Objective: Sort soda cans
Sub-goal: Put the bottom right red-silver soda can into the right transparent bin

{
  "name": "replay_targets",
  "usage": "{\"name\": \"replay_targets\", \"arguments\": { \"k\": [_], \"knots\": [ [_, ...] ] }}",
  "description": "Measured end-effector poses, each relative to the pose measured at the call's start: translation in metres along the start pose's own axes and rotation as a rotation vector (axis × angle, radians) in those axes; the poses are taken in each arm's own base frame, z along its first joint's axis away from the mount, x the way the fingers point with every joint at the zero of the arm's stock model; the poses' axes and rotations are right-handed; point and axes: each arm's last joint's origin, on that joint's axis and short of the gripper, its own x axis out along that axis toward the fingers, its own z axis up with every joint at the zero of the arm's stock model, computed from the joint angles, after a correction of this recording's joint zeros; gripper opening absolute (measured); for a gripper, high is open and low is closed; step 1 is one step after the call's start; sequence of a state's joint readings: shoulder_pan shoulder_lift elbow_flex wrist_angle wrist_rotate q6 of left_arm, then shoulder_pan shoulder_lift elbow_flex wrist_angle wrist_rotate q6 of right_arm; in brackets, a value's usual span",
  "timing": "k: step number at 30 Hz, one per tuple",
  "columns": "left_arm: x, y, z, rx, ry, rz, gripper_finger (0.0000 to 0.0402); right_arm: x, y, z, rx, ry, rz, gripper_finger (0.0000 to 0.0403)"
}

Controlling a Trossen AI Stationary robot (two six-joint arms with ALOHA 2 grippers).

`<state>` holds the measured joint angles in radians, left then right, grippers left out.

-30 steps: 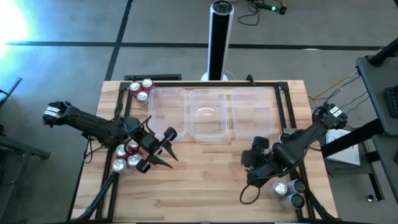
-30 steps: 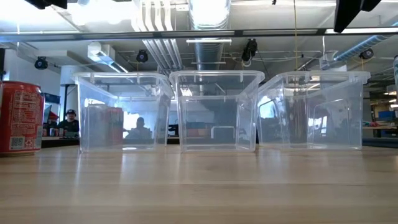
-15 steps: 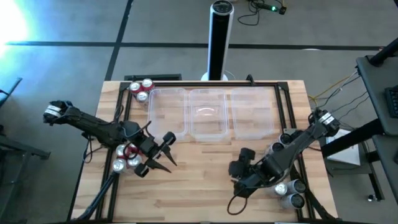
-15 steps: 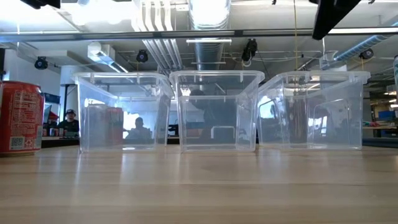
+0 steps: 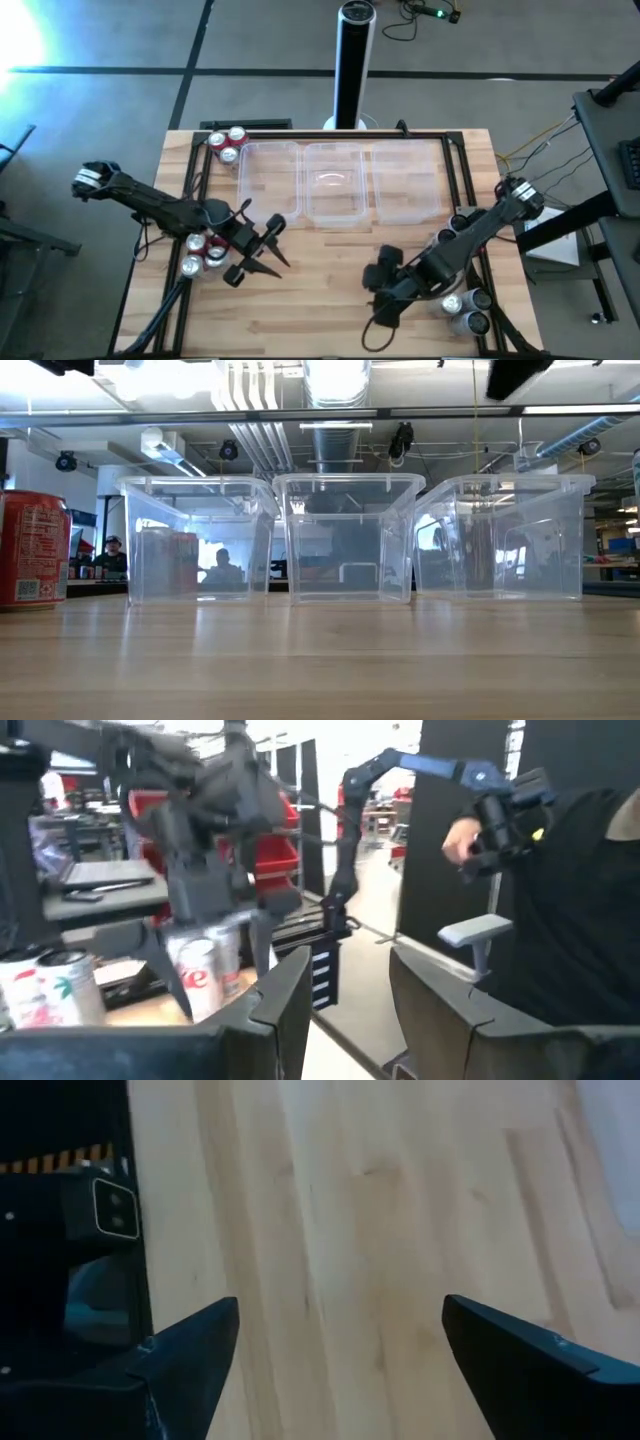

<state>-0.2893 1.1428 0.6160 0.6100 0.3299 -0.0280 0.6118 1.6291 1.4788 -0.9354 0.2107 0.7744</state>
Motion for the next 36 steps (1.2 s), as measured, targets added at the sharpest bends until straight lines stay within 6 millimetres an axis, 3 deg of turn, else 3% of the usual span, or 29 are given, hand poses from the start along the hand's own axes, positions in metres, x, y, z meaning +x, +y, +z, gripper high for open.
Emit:
{"name": "replay_targets", "arguments": {
  "k": [9, 16, 19, 27, 36],
  "knots": [
    [0.014, 0.008, -0.012, -0.052, 0.05, 0.109, 0.0121, -0.041, 0.001, -0.044, 0.122, 0.141, -0.037, 0.0352],
    [0.045, 0.013, -0.023, -0.072, 0.105, 0.191, 0.0121, -0.056, 0.003, -0.082, 0.276, 0.304, -0.171, 0.0355],
    [0.064, 0.014, -0.027, -0.091, 0.124, 0.195, 0.0121, -0.054, 0.005, -0.095, 0.328, 0.385, -0.226, 0.0361],
    [0.107, 0.017, -0.025, -0.037, 0.203, 0.216, 0.0121, -0.045, 0.017, -0.115, 0.295, 0.395, -0.26, 0.037],
    [0.145, 0.023, -0.031, -0.039, 0.264, 0.213, 0.0121, -0.037, 0.013, -0.134, 0.304, 0.38, -0.266, 0.037]
  ]
}}
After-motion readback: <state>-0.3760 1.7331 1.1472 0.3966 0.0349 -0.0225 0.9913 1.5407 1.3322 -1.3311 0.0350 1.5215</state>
